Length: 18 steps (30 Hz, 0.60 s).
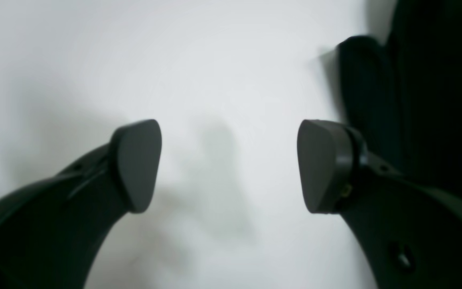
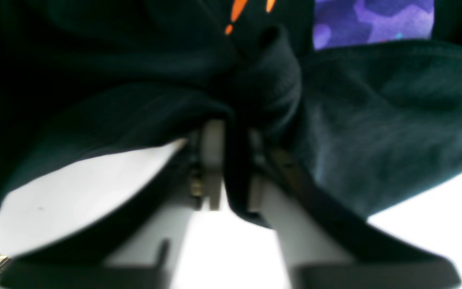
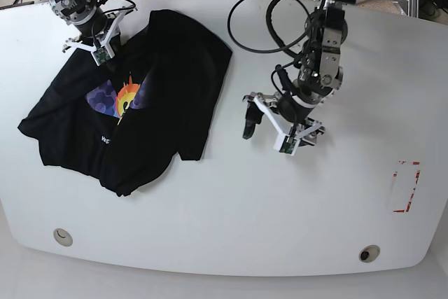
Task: Layout the t-shirt on the table in an organized manner, then fold the t-shirt properly
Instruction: 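Move the left gripper to the shirt's hem and grasp it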
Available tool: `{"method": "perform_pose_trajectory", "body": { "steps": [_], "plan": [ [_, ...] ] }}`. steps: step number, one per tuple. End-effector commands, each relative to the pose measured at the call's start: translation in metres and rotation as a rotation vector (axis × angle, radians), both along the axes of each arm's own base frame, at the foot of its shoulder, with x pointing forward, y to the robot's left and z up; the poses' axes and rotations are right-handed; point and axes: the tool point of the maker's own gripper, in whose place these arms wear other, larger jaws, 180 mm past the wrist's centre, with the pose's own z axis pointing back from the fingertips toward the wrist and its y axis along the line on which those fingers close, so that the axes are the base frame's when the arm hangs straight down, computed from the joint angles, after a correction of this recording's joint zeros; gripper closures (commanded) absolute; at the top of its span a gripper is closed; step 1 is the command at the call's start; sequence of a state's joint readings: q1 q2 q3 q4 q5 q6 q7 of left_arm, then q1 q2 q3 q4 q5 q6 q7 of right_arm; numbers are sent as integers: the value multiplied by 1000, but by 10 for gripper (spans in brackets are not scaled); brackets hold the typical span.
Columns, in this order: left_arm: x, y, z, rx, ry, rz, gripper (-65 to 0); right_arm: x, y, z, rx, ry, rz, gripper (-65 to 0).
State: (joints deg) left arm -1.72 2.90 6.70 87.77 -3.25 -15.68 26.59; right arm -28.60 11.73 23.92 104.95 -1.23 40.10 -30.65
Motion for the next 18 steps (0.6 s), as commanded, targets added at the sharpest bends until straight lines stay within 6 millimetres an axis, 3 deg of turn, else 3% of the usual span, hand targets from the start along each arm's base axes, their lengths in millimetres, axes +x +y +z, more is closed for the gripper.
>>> {"method": "perform_pose_trajectory", "body": {
  "steps": [1, 6, 14, 18],
  "plan": [
    [21, -19, 16, -49, -41, -12, -501, 10, 7, 9, 23, -51, -7, -189],
    [35, -51, 11, -89, -3, -48, -503, 13, 9, 10, 41, -67, -37, -281],
    [40, -83, -7, -58, 56, -139, -504, 16, 18, 12, 64, -81, -43, -284],
    [40, -99, -7, -96, 78, -176, -504, 16, 21, 13, 73, -87, -47, -284]
  ]
}}
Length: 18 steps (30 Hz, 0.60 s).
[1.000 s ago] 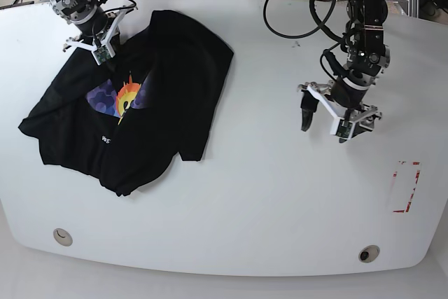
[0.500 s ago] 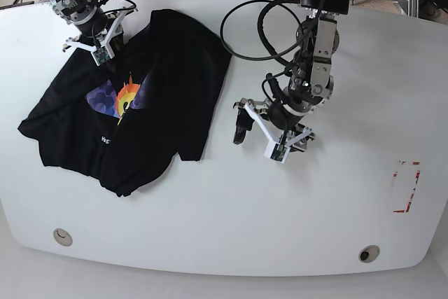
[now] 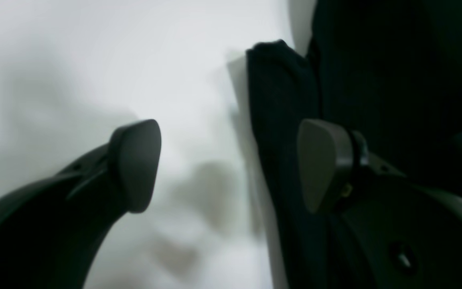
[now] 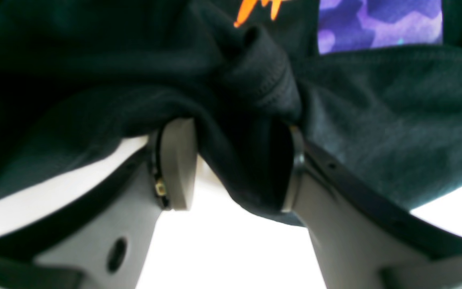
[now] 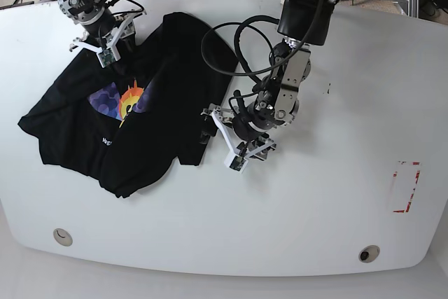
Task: Layout the t-shirt on the table in an organized manner, then fold the t-shirt properly
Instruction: 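Move the left gripper to the shirt's hem and grasp it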
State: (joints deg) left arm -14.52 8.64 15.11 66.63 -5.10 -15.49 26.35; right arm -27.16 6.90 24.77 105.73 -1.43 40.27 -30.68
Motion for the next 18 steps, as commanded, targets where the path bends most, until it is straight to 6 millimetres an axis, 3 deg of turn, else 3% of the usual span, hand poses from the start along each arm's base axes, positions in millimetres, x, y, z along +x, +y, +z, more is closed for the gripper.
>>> {"method": "perform_pose_trajectory", "body": {
  "steps": [1, 13, 18],
  "plan": [
    [16, -15, 25, -80, -38, -12, -504, 8, 4, 10, 14, -49, -5, -284],
    [27, -20, 5, -157, 93, 2, -504, 12, 8, 20, 15, -79, -1, -284],
    [20, -42, 8, -185, 98, -93, -504, 13, 10, 22, 21, -86, -3, -284]
  ]
}}
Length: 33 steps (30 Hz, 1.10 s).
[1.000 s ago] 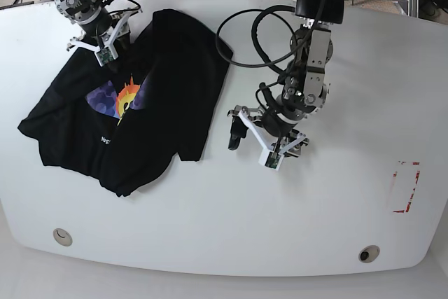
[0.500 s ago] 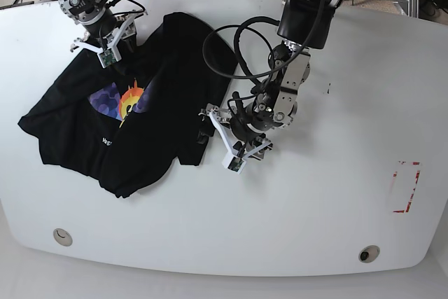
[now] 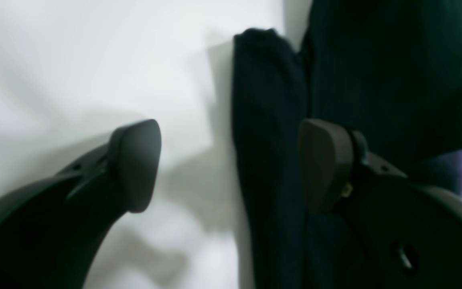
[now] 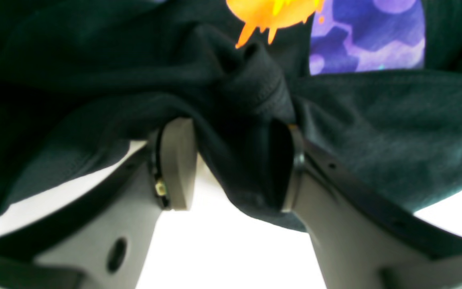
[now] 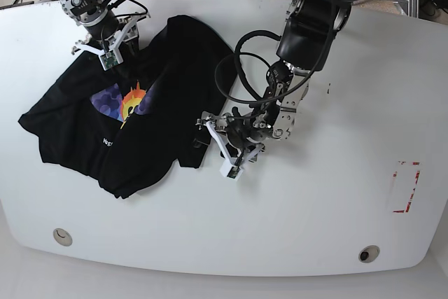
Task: Layout the t-shirt on the table in an organized manner, then fold the t-shirt properly
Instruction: 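Move the left gripper to the shirt's hem and grasp it, then drag the grasped hem with the left gripper toward the right gripper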
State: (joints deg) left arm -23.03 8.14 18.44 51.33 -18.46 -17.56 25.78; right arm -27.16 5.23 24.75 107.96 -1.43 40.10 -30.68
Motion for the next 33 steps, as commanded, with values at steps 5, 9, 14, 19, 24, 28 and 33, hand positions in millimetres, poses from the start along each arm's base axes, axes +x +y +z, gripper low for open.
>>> {"method": "perform_pose_trajectory", "body": {
  "steps": [5, 9, 14, 19, 24, 28, 33],
  "plan": [
    [-4, -39, 27, -82, -57, -116, -500, 7, 5, 11, 16, -50, -6, -284],
    [-13, -49, 25, -75, -52, -157, -492, 7, 6, 11, 20, -50, -8, -284],
    [-16, -50, 23, -73, -50, -162, -364, 8, 7, 13, 20, -57, -7, -284],
    [-15, -50, 23, -74, -50, -158, -147, 9, 7, 15, 20, -62, -6, -284],
    [-15, -50, 23, -72, -51, -159, 0, 9, 7, 15, 20, -62, -6, -284],
    [-14, -50, 24, -73, -54, -157, 0, 9, 7, 15, 20, -62, -6, -284],
    [-4, -28, 22, -70, -51, -105, 0, 11, 7, 18, 19, -71, -4, -284]
  ]
}}
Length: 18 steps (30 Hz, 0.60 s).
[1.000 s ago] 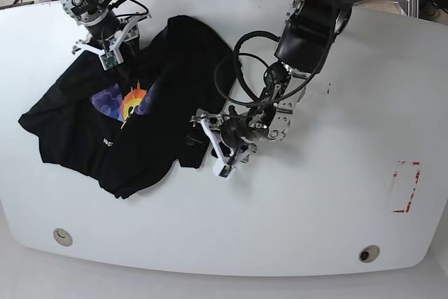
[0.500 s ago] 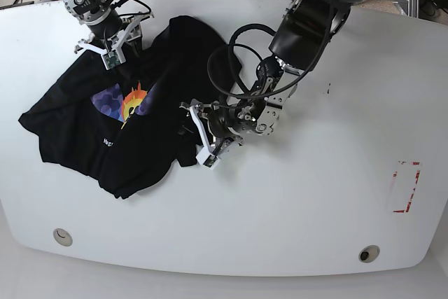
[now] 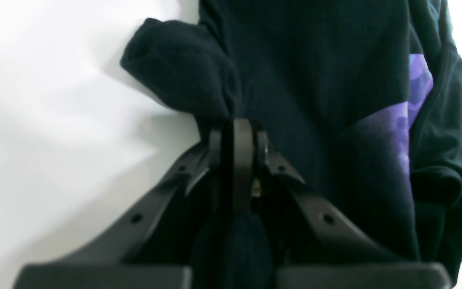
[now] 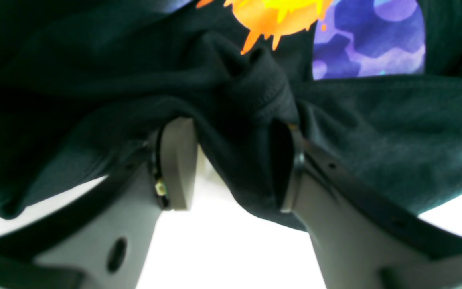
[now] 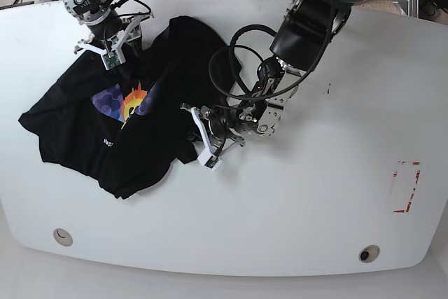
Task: Layout the t-shirt on the table in an organized manner, then fold the t-shirt properly
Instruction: 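Drag the grasped hem with the left gripper toward the right gripper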
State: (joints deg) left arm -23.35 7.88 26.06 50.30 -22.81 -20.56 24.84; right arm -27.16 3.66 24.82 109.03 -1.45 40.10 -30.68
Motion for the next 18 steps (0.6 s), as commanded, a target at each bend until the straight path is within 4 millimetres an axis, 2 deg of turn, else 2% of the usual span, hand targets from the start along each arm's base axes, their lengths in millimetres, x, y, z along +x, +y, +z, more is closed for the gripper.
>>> {"method": "perform_pose_trajectory", "body": {
  "steps": [1, 3, 4, 5, 8, 11, 15, 18],
  "plan": [
    [26, 16, 21, -41, -45, 62, 0, 11, 0, 17, 0, -64, 6, -284],
    [33, 34, 19, -40, -38, 107, 0, 16, 2, 21, 4, -82, 4, -287],
    [38, 51, 14, -38, -29, 149, 0, 20, 5, 23, 15, -94, -7, -289],
    [38, 56, 12, -38, -24, 161, 0, 21, 6, 23, 19, -98, -10, -289],
    [32, 88, -6, -22, 11, 224, 0, 25, 5, 26, 28, -116, -40, -289],
    [36, 125, -2, 4, -29, 273, 0, 27, 4, 28, 39, -126, -58, -287],
    [19, 158, -6, 50, -56, 292, 0, 30, 6, 28, 47, -128, -64, -285],
    [10, 177, 2, 73, -98, 298, 0, 30, 11, 27, 62, -128, -70, -285]
  ]
}}
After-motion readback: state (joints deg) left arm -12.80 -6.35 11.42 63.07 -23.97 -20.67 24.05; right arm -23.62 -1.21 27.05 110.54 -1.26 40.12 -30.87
